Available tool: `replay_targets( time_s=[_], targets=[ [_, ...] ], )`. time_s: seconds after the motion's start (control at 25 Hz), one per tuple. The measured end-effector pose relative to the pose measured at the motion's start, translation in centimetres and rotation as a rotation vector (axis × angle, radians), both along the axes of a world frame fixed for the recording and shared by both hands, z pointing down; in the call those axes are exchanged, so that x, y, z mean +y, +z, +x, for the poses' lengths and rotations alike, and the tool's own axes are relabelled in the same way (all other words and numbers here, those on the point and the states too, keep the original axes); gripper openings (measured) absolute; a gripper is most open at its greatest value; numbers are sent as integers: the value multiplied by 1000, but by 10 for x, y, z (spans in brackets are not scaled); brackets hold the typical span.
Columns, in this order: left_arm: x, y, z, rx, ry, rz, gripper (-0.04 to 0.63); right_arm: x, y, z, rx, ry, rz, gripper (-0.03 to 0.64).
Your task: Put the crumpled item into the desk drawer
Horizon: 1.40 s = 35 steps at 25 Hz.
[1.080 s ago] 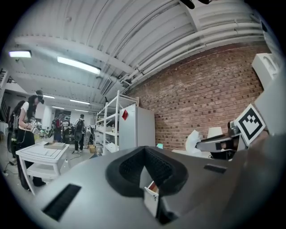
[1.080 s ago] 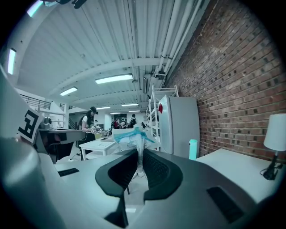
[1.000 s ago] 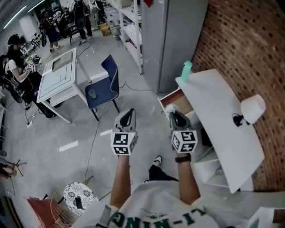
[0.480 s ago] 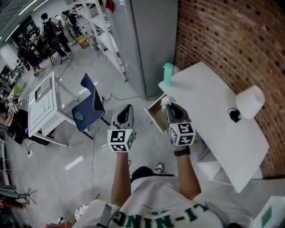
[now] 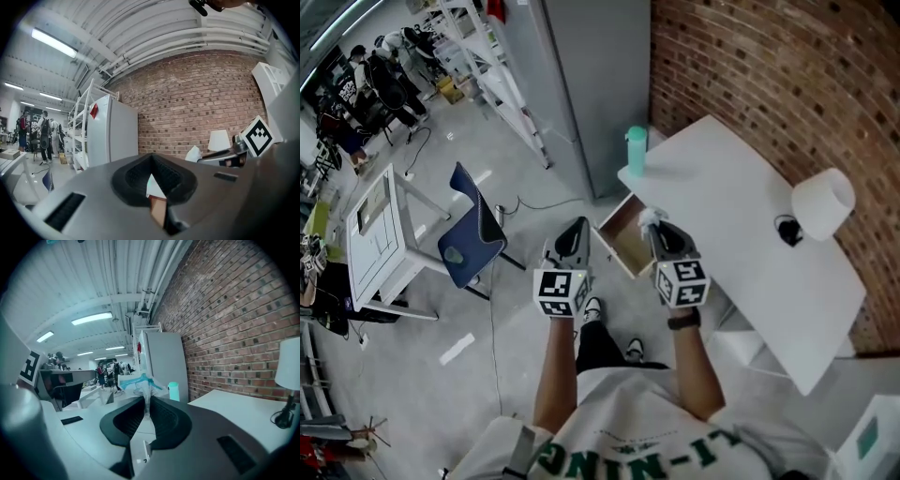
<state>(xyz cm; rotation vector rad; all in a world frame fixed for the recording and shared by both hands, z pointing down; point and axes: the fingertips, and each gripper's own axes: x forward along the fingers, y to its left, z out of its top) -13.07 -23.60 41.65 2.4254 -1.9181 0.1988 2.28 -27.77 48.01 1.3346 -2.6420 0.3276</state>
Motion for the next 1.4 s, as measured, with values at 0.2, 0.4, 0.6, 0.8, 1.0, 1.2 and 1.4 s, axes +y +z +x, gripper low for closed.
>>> replay_targets(
  time_s=[0.2, 0.4, 0.6, 0.8, 1.0, 1.2, 1.4],
  targets=[
    [-23, 17, 1, 19, 34, -23, -3, -11, 24, -5, 22, 14, -41, 40],
    [-43, 49, -2, 35, 60, -67, -3, -15, 57, -9, 58, 28, -105, 40],
    [-64, 90, -4, 48, 104, -108, -3, -25, 94, -11, 80, 53, -165, 40],
    [-83, 130, -2, 68, 155, -161, -3, -36, 137, -18, 101, 71, -247, 40],
    [-97, 159, -8, 94, 178, -197, -3, -46, 183, -24, 144, 72, -310, 40],
    [-106, 197, -16, 106, 201, -232, -3, -49, 233, -30, 186, 72, -375, 40],
    [-118, 235, -14, 111, 216, -264, -3, -50, 278, -31, 220, 70, -438, 40]
  ],
)
